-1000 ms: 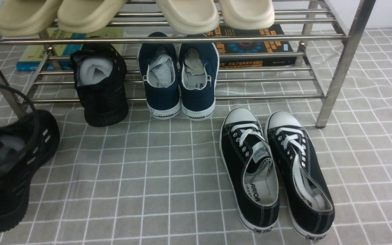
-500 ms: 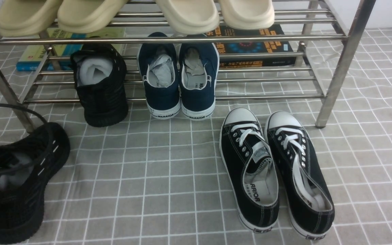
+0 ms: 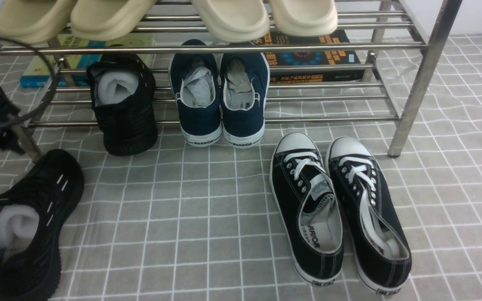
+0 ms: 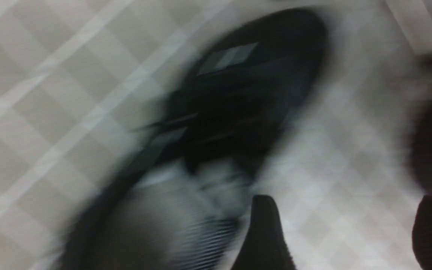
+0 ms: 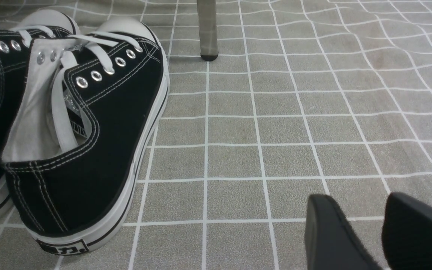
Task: Take the shoes off the shelf with your hand from the grey coffee tablecloth.
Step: 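Grasp the leftmost shoe on the bottom shelf of the shoe rack with the left gripper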
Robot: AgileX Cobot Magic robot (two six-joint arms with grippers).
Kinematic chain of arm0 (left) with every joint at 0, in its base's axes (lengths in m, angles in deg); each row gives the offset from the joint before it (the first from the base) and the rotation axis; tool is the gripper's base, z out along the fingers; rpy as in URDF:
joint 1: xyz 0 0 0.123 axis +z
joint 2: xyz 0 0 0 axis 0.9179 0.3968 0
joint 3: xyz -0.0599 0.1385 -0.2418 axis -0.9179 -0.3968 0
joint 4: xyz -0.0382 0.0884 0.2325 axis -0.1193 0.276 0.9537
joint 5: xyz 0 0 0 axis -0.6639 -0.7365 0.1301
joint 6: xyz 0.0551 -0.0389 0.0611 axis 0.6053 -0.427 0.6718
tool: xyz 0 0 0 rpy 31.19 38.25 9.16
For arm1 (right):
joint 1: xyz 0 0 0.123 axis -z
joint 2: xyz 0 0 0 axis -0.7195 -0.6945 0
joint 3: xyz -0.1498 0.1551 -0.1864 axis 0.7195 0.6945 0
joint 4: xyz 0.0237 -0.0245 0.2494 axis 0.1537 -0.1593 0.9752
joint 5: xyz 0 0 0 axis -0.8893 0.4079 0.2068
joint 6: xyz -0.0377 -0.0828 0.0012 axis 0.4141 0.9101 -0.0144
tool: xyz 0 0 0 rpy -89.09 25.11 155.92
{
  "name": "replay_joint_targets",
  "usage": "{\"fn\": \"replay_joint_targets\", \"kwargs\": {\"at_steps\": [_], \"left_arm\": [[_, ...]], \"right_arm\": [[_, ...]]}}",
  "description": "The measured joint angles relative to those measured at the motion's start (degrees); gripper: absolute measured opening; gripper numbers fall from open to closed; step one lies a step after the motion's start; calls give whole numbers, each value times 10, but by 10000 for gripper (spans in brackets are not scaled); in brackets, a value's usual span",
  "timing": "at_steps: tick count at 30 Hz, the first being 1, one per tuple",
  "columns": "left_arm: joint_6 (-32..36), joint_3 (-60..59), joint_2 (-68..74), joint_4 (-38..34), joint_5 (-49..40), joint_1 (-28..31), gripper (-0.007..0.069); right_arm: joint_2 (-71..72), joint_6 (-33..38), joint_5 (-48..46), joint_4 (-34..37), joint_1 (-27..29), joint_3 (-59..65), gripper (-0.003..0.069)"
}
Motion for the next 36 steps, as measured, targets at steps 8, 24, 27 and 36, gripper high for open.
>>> {"fn": "replay_joint_targets", "kwargs": {"at_steps": [8, 24, 27, 36], "left_arm": [[35, 99, 121, -74, 70, -66, 524], [36, 145, 261, -156, 117, -81, 406], [38, 148, 264, -156, 104, -81, 254], [76, 148, 209, -79, -26, -81, 18]], "right_arm": [[0, 0, 0, 0, 0, 0, 239], [0, 0, 0, 0, 0, 0, 239], [0, 0, 0, 0, 0, 0, 239], [0, -1, 0, 0, 0, 0, 239]]}}
